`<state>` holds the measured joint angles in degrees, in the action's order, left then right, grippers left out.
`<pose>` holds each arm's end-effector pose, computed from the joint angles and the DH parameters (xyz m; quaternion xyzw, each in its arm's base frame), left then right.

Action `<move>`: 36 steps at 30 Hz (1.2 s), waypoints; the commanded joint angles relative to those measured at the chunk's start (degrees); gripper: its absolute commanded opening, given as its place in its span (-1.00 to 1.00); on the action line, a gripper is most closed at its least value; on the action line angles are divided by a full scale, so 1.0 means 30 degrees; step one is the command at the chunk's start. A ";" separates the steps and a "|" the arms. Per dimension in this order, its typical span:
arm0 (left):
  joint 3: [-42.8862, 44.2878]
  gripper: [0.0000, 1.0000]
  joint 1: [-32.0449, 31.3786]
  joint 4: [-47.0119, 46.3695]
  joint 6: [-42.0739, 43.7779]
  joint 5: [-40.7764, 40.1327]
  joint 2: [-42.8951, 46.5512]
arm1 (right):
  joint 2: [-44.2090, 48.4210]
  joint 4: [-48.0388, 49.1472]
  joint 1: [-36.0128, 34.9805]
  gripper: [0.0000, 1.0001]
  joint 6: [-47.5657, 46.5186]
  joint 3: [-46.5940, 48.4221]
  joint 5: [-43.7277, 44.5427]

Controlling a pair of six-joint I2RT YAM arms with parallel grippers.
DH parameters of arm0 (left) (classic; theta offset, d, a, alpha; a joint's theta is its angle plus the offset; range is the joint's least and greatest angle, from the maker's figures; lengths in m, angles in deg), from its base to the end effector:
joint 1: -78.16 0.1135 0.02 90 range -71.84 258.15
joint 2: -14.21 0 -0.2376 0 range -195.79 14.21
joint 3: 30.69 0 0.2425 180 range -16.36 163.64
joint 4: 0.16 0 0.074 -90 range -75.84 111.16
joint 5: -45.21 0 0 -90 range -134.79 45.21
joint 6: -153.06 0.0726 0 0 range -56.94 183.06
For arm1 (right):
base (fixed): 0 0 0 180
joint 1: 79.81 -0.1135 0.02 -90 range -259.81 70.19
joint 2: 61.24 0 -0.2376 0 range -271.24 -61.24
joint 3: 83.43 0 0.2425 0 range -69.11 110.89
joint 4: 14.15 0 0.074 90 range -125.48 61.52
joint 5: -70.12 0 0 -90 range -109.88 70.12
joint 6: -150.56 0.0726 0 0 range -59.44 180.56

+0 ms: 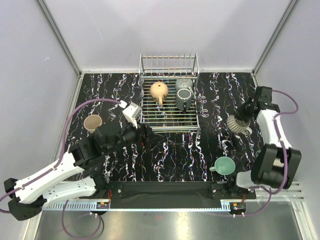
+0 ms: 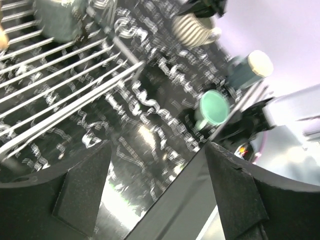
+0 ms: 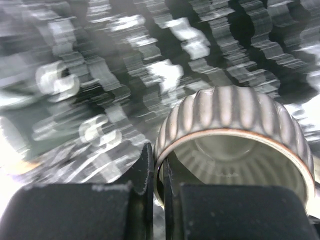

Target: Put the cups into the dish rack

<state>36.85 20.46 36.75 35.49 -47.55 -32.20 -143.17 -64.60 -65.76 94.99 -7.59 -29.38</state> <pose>0.1223 -0.1869 0.3332 0.1932 0.7736 -0.3944 0.4568 0.3017 -0.0632 0.2015 0.3701 0.8800 0.1288 0.2683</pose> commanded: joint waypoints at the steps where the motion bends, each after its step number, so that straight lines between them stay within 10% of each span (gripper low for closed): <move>1: -0.0858 0.67 -0.0047 -0.3365 -0.0711 0.0804 0.0761 | 0.2928 0.1636 -0.0023 -1.00 0.3455 0.1758 -0.5321; 12: -0.2272 0.95 -0.0105 -1.4325 -0.0072 0.1681 -0.1604 | 0.5509 1.2908 -0.0052 -1.00 1.8154 0.2553 -1.4147; 22: -0.1011 0.98 -0.1131 -2.2492 0.4852 0.2736 -0.7463 | 0.6919 1.6312 -0.0110 -1.00 2.4375 0.3285 -1.5816; 36: 0.1397 0.98 -0.1102 -2.3376 0.4769 0.1803 -0.9989 | 0.6831 1.8130 -0.5735 -1.00 2.6517 0.4426 -1.5584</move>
<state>41.77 17.21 -25.94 49.67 -39.64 -64.53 -124.07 -17.30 -82.31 171.03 1.61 -76.20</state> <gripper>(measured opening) 0.988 0.055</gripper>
